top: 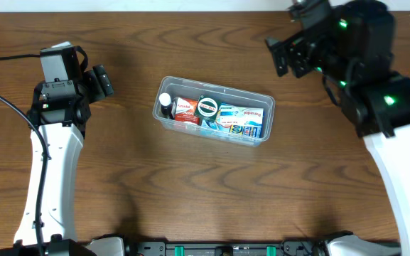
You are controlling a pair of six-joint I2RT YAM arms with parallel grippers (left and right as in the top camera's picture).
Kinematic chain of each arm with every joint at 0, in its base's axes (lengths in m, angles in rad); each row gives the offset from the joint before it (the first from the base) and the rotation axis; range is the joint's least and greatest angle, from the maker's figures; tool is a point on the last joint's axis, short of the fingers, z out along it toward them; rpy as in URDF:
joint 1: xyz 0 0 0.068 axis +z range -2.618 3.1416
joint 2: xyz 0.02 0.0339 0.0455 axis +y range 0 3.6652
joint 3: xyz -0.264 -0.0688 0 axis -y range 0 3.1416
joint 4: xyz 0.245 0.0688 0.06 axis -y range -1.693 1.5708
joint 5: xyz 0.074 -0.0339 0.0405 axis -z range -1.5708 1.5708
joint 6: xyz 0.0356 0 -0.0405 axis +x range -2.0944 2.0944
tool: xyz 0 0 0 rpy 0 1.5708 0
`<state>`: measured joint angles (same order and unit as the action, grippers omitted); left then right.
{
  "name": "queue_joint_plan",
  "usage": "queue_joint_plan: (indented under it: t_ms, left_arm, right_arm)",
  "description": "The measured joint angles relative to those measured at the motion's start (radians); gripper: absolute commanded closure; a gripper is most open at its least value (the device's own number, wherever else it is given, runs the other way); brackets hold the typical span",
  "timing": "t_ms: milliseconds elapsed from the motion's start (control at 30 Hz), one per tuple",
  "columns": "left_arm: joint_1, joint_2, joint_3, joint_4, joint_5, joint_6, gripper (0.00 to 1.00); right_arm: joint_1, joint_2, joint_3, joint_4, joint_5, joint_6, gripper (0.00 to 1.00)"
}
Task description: Pack container
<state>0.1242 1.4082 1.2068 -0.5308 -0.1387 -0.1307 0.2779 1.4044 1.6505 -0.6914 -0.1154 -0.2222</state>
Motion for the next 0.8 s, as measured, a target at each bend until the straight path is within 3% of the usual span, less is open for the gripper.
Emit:
queue_joint_plan:
  t_ms: [667, 800]
  left_arm:
    - [0.0, 0.0, 0.0, 0.0, 0.0, 0.0, 0.02]
    - [0.0, 0.0, 0.0, -0.001, 0.0, 0.0, 0.02]
  right_arm:
    - [-0.002, -0.053, -0.002, -0.06, 0.03, -0.009, 0.01]
    - [-0.002, -0.111, -0.081, -0.05, 0.023, -0.009, 0.01]
